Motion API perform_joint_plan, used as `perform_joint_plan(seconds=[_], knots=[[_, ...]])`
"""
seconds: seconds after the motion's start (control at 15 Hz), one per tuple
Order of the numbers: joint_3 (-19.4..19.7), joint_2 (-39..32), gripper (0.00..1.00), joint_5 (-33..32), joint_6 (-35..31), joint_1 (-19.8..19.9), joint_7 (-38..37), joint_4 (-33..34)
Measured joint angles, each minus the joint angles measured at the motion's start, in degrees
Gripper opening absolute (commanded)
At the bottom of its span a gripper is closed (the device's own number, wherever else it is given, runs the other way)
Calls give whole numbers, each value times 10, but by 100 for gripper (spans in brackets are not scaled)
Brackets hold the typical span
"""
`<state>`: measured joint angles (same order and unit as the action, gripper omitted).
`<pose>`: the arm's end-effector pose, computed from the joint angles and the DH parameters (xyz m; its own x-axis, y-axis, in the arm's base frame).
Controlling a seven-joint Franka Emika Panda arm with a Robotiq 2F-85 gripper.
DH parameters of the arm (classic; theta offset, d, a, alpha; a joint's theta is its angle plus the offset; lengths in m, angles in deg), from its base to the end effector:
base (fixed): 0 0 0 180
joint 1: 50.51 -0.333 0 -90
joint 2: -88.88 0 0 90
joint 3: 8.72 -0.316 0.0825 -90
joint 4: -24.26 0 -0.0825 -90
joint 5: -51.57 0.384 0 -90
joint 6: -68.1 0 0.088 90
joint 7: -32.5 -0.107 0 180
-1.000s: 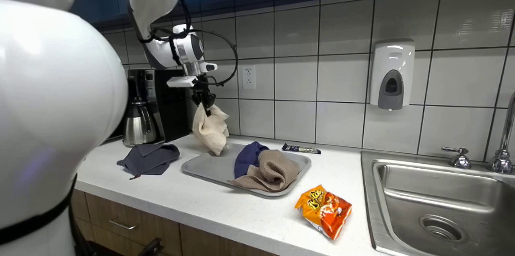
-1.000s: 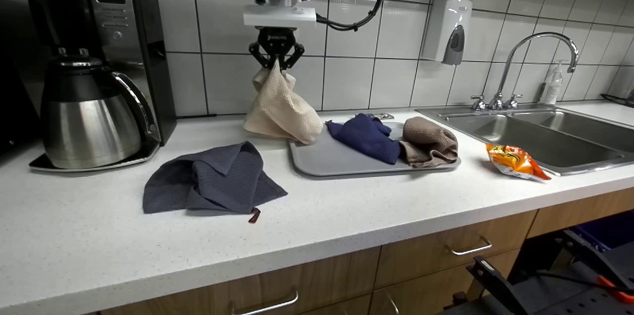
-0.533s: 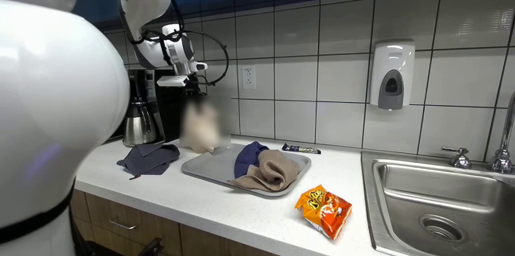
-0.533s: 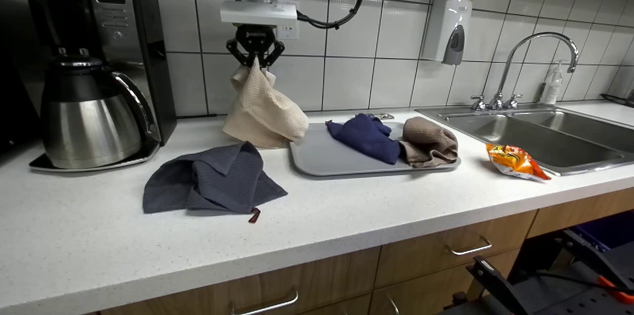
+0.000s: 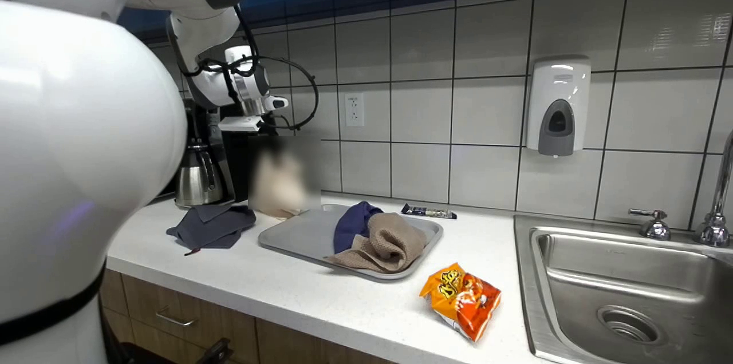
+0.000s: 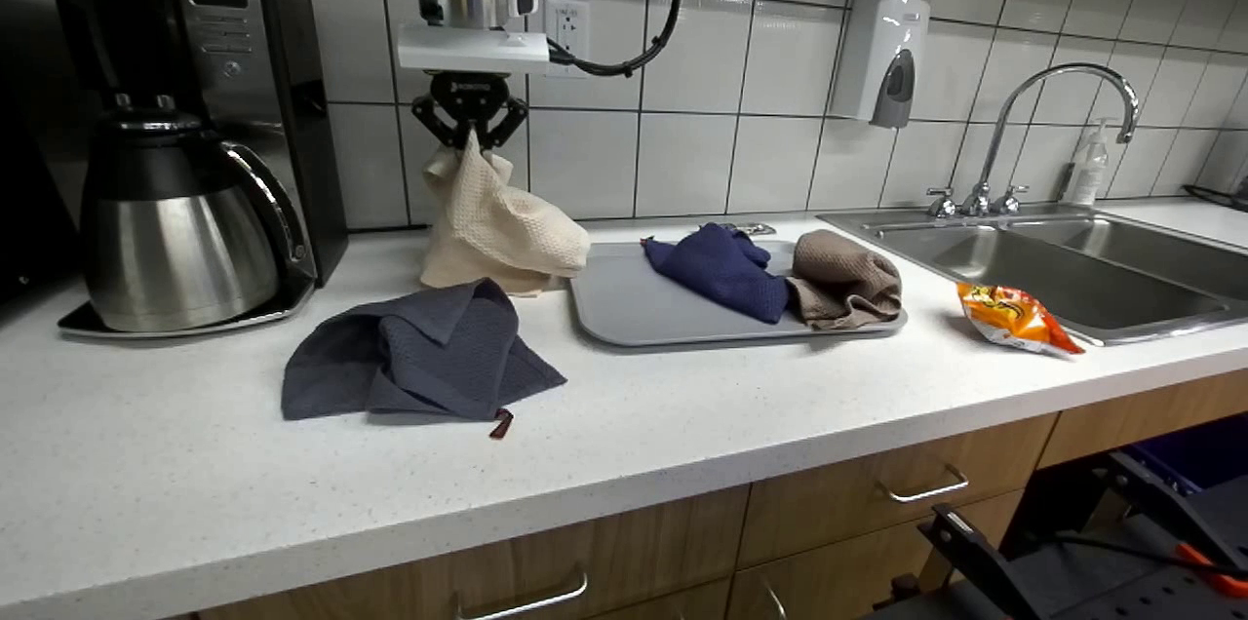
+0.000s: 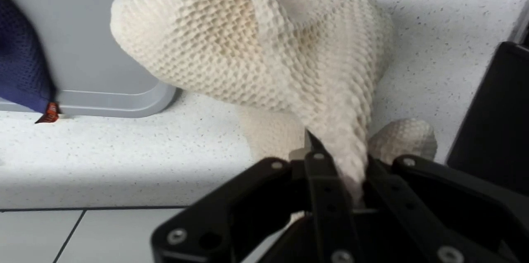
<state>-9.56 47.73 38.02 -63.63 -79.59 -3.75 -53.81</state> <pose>0.6580 0.3699 0.3163 0.9601 0.0277 0.2783 0.0179 -0.9991 0.0379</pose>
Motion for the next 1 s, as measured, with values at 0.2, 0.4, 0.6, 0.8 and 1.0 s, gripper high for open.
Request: perform_joint_plan(seconds=[0.2,0.4,0.6,0.8,1.0], knots=[[0,-23,1,0,6,0,0,23],[0,-41,1,0,16,-1,1,42],[0,-52,30,0,23,-1,2,58],[1,-59,52,0,27,-1,4,70],[3,-60,73,0,27,-1,5,75]])
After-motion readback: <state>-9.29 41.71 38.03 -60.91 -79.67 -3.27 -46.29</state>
